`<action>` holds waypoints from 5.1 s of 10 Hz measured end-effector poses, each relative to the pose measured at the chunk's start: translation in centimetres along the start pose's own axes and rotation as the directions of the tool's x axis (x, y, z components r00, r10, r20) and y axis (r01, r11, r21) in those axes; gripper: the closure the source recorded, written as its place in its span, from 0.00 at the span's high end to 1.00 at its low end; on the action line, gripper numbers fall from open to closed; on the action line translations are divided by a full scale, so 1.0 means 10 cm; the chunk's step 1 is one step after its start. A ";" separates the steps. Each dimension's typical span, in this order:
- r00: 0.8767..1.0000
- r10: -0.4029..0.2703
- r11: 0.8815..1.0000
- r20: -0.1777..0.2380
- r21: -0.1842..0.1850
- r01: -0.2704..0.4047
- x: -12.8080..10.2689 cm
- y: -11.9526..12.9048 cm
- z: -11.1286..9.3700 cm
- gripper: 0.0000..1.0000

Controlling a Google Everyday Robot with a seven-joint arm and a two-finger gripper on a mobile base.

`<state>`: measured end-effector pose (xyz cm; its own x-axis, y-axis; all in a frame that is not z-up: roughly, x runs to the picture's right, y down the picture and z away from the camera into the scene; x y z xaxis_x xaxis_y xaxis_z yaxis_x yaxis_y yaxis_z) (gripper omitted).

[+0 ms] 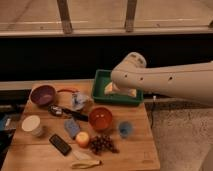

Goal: Wipe red bowl with eraser

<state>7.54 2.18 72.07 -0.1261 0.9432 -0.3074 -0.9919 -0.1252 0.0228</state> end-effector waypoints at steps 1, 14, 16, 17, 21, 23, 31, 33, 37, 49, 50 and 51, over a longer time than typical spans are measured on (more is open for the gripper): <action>1.000 -0.002 1.000 0.000 0.001 0.002 0.00 0.01 0.00 0.80; 0.864 -0.493 0.859 -0.105 -0.216 0.464 0.35 1.98 0.35 0.80; 0.863 -0.494 0.858 -0.107 -0.221 0.464 0.36 1.99 0.35 0.80; 0.862 -0.496 0.856 -0.107 -0.225 0.465 0.36 1.97 0.35 0.80; 0.769 -0.628 0.763 -0.115 -0.285 0.581 0.62 2.37 0.47 0.80; 0.704 -0.701 0.695 -0.113 -0.330 0.639 1.01 2.74 0.47 0.80; 0.565 -0.813 0.571 -0.143 -0.393 0.721 1.79 3.14 0.49 0.80; 0.557 -0.821 0.556 -0.127 -0.401 0.728 1.71 3.14 0.53 0.80; 0.511 -0.845 0.519 -0.160 -0.482 0.706 2.04 3.33 0.92 0.80; 0.496 -0.831 0.538 -0.251 -0.584 0.608 2.88 3.33 1.14 0.80; 0.497 -0.827 0.545 -0.262 -0.587 0.599 2.91 3.32 1.18 0.80; 0.508 -0.819 0.553 -0.266 -0.600 0.578 2.96 3.33 1.22 0.80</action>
<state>-29.38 29.64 75.33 0.7530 0.4997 -0.4281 -0.6117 0.2915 -0.7355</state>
